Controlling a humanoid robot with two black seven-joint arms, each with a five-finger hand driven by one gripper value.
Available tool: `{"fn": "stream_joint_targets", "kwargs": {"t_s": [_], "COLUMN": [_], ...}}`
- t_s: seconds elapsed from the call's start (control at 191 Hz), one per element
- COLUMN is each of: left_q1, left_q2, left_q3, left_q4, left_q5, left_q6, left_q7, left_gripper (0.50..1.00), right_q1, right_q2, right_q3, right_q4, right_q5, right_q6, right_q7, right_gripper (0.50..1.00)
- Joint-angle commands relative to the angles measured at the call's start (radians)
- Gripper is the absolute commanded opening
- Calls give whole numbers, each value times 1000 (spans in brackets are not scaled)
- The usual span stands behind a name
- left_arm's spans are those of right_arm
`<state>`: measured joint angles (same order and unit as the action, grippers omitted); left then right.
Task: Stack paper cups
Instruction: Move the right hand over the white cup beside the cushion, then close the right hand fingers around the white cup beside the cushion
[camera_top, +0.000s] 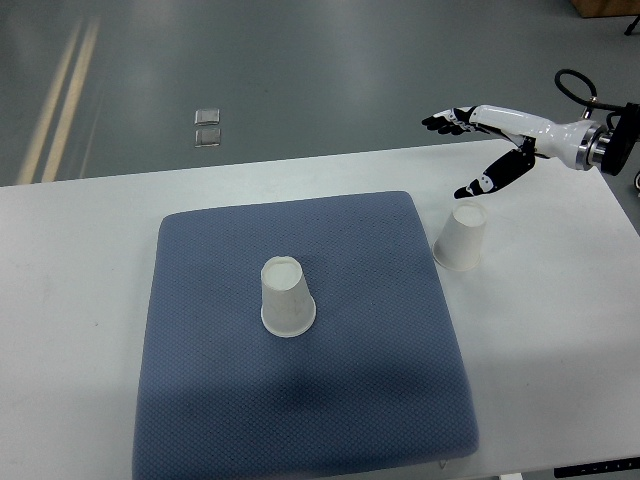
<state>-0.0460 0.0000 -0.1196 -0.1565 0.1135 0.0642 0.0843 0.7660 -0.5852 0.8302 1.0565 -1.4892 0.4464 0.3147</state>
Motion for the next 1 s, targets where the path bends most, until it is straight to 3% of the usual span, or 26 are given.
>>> {"fn": "stream_joint_targets", "kwargs": {"t_s": [0.0, 0.378, 0.718, 0.996], "left_q1": [0, 0, 0, 0], "left_q2": [0, 0, 0, 0], "left_q3": [0, 0, 0, 0], "left_q4": [0, 0, 0, 0], "left_q5": [0, 0, 0, 0], "left_q6": [0, 0, 0, 0], "left_q7": [0, 0, 0, 0], "left_gripper": [1000, 1000, 1000, 1000], "right_q1": [-4, -20, -34, -36], "right_q2": [-1, 1, 19, 27], "right_q3": [-13, -80, -123, -123], "right_q4": [14, 4, -59, -76], "right_q5": [-108, -246, -313, -321], "right_q6": [-2, -29, -129, -141], "right_q7": [4, 9, 9, 9], "right_gripper": [924, 924, 919, 911]}}
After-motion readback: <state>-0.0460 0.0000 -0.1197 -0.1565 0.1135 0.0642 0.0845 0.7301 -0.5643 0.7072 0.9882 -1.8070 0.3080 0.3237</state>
